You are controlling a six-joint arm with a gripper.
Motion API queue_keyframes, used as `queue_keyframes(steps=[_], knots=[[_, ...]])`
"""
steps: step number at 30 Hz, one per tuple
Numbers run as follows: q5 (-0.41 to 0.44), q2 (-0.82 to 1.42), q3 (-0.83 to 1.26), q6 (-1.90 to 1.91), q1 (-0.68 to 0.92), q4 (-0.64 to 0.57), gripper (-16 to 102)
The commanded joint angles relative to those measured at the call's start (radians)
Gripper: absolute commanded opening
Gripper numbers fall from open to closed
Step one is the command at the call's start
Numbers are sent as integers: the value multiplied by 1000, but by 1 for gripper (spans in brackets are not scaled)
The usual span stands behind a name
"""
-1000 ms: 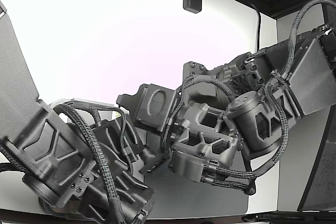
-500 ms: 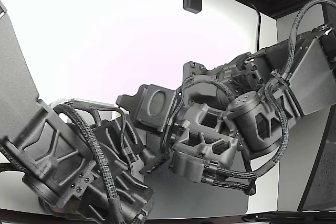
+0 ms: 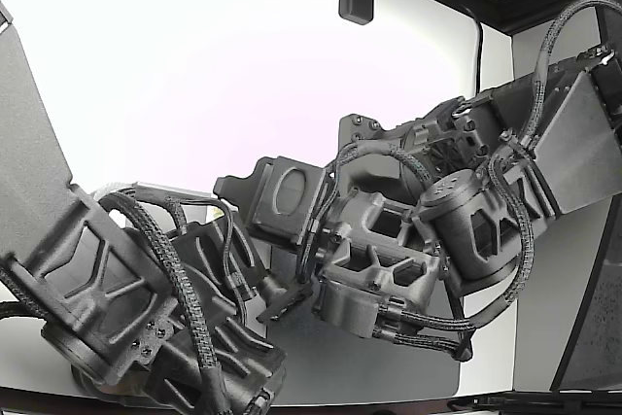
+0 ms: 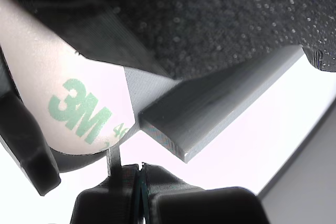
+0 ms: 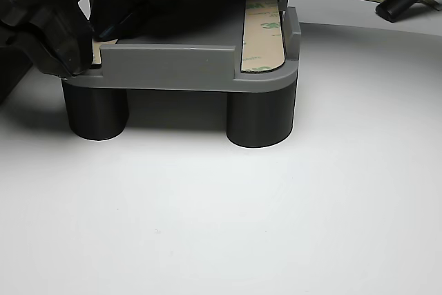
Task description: Peel off protective film from adhesive tape.
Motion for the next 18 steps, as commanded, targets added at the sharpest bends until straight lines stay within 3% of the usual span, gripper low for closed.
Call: queue_keyframes(steps=[1,18], knots=[[5,28,-20,3,-6,-11,-11],[-20,31,-43,15,-6,46,-11]])
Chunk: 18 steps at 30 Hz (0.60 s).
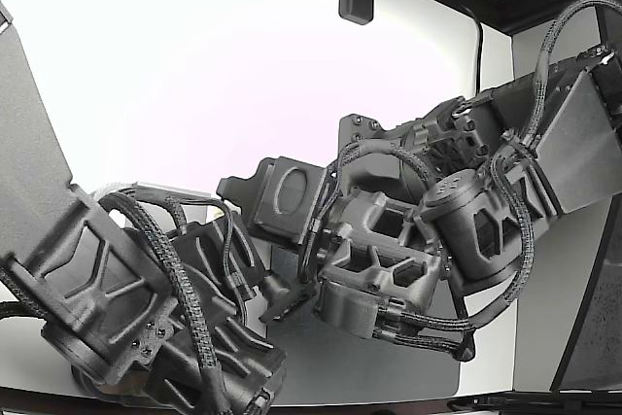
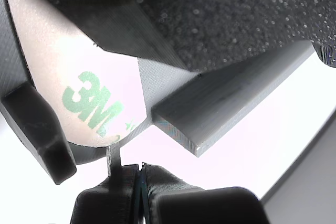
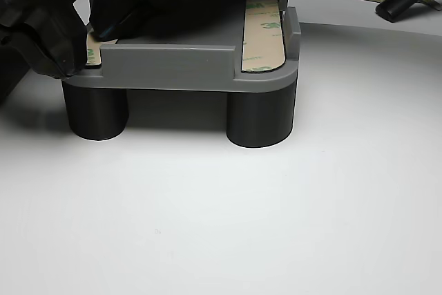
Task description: Peel off protective film from adhesive tape.
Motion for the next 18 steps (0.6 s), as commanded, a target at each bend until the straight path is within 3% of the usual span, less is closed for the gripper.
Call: queue_keyframes(steps=[1,18], knots=[[-2,26,-34,0,-6,2,-11],[-12,25,-48,18,0,35,-11]])
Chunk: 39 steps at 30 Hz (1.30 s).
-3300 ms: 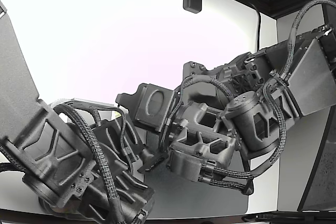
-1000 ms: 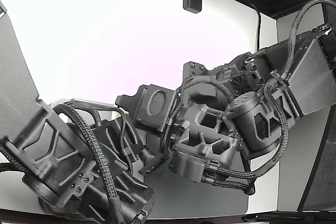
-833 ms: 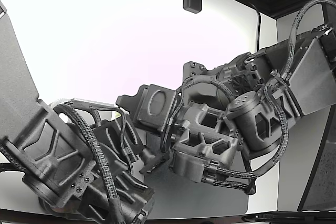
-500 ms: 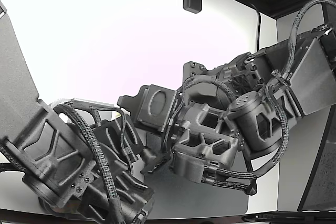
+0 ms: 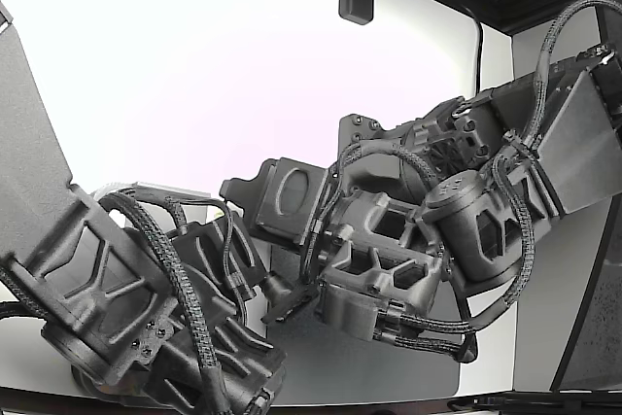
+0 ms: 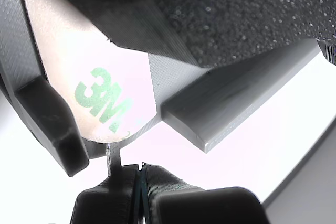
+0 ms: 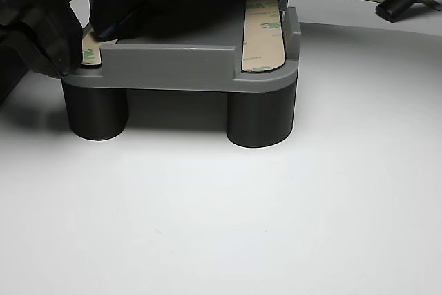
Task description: Peel off protective film from adhesive tape.
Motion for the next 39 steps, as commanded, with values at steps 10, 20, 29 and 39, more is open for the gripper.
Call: queue_keyframes(steps=[10,20,29,39], knots=[[-5,23,-43,8,3,6,-11],[11,32,-28,12,3,-9,-11],[20,31,-20,6,5,-32,-11],[38,35,8,0,5,-67,-11]])
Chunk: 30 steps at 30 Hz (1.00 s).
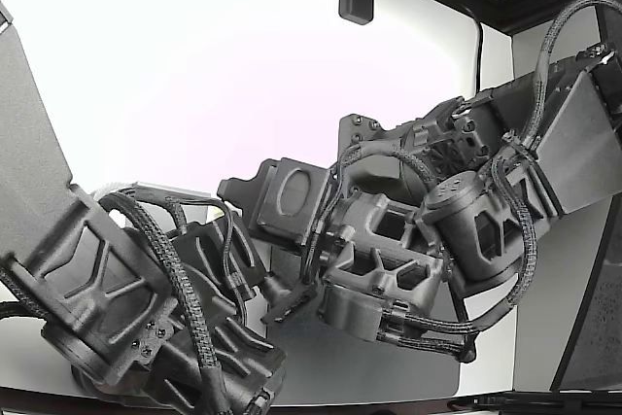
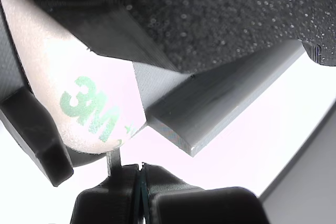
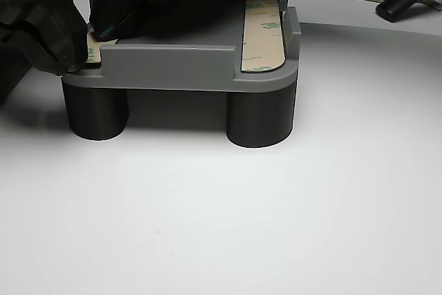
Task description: Peel off protective film from adhesive tape.
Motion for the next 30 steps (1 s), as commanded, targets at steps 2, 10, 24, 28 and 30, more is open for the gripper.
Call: queue_keyframes(steps=[2,10,24,28,30], knots=[[8,28,-20,-3,-6,-12,-11],[9,28,-17,-6,-6,-26,-11],[17,37,8,-20,-9,-57,-11],[17,38,11,-20,-9,-61,-11],[17,38,9,-21,-9,-61,-11]])
